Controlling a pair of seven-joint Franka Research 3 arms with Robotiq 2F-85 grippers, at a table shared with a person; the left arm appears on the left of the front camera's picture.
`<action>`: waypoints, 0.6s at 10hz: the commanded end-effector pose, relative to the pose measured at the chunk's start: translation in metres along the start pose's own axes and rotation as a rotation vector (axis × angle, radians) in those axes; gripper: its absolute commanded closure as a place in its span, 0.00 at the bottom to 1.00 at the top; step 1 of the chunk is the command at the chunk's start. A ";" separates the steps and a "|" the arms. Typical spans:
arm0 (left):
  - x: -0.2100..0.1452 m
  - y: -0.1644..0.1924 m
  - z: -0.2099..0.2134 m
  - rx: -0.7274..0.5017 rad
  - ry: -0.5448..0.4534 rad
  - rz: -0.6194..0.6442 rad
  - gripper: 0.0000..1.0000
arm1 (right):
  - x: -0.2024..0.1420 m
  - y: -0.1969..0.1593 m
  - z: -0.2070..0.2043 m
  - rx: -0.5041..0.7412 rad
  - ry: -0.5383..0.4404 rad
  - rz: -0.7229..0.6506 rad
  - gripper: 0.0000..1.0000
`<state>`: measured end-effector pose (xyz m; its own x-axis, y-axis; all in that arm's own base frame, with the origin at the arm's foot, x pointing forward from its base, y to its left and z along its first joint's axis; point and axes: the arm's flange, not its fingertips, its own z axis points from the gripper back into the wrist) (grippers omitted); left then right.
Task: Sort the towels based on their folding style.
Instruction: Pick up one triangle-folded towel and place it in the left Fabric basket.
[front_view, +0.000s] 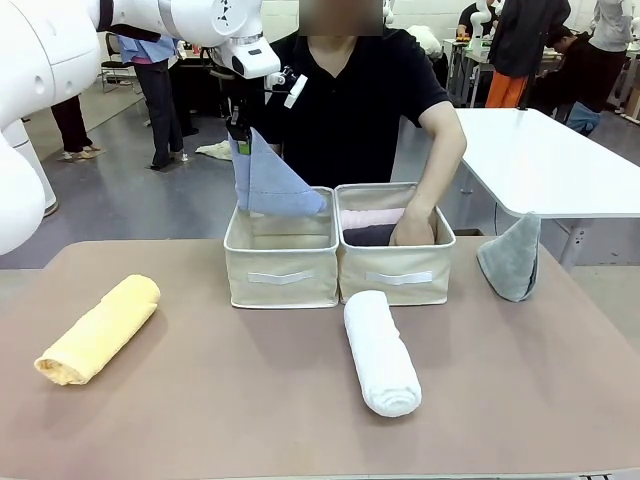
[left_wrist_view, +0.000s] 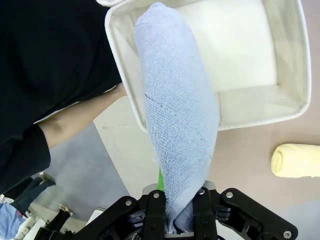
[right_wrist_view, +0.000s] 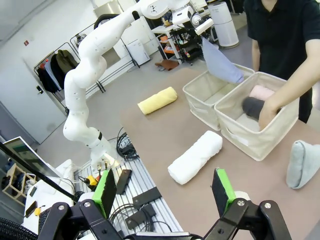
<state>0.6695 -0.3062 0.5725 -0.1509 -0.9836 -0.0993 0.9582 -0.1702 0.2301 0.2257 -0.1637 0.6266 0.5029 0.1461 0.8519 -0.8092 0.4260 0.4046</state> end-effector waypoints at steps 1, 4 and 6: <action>0.001 0.000 -0.006 0.022 -0.036 0.026 0.83 | 0.001 -0.001 0.000 0.017 -0.005 0.010 0.00; 0.013 -0.004 -0.026 0.006 -0.032 0.011 0.83 | 0.001 -0.001 0.000 0.017 -0.005 0.010 0.00; 0.021 -0.004 -0.041 -0.017 -0.010 0.003 0.83 | 0.001 -0.001 0.000 0.017 -0.005 0.010 0.00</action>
<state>0.6751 -0.3207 0.5325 -0.1658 -0.9816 -0.0948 0.9619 -0.1822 0.2039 0.2257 -0.1637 0.6266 0.5029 0.1461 0.8519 -0.8092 0.4260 0.4047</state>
